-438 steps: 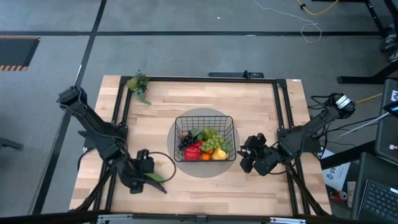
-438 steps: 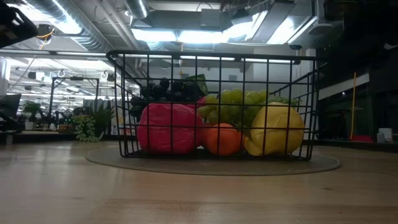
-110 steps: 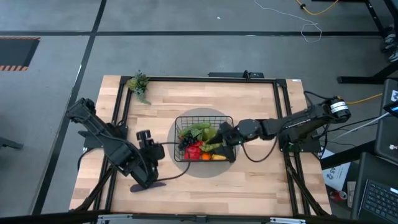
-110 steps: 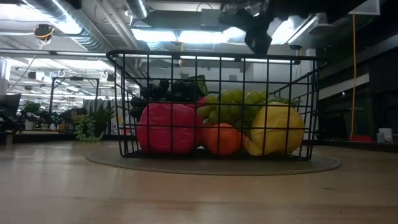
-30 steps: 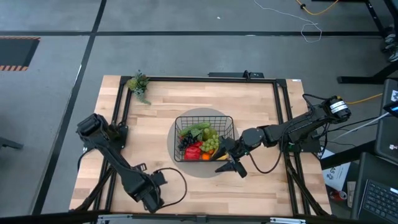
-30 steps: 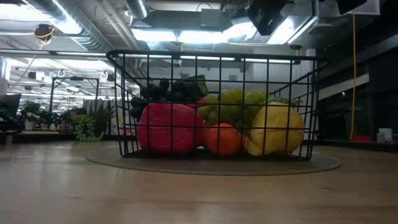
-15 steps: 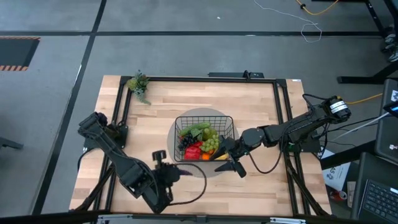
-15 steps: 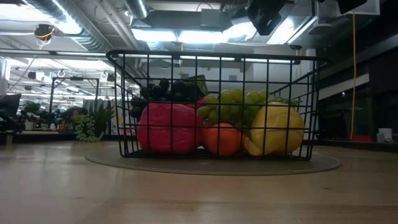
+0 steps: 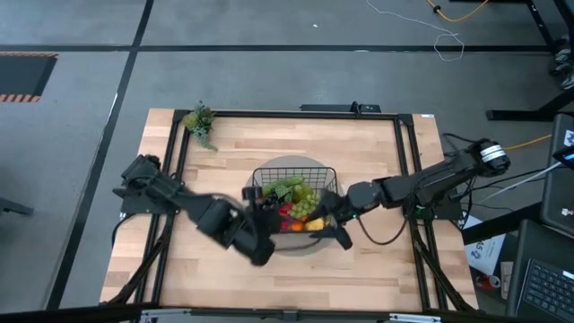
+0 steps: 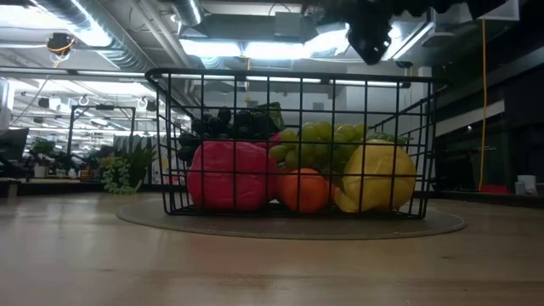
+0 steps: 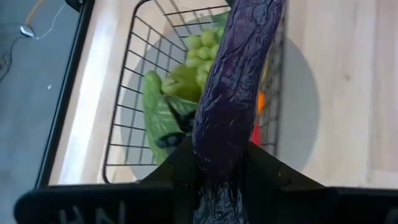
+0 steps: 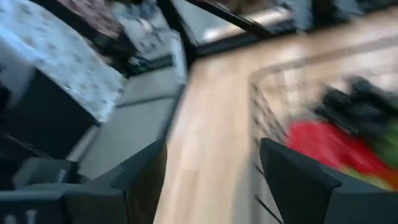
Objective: Build produce basket
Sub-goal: Put the eggplant into the black wire basket
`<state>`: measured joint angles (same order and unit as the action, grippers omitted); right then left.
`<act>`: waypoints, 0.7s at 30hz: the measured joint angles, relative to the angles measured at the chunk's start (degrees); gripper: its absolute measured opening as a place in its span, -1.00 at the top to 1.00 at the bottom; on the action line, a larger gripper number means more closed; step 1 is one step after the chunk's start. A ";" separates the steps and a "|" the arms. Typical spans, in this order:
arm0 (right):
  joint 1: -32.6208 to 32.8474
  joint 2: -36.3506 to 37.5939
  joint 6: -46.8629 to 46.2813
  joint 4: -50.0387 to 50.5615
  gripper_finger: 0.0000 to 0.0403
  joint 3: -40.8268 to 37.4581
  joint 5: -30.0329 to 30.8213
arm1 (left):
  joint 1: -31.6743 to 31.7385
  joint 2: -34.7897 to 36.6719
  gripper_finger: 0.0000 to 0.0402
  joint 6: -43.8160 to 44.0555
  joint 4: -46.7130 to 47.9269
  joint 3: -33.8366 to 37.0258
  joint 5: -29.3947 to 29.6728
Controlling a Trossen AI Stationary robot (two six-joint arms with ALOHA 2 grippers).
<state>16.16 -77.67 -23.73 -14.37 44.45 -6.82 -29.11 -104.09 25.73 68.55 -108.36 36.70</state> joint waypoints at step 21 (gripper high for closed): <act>6.32 35.93 3.52 33.39 -0.27 0.00 22.31 | 12.98 0.00 0.45 -6.98 -15.14 0.28 -7.49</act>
<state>22.48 -41.74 -20.21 19.01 44.45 15.49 -16.14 -104.09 18.74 53.41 -108.07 29.21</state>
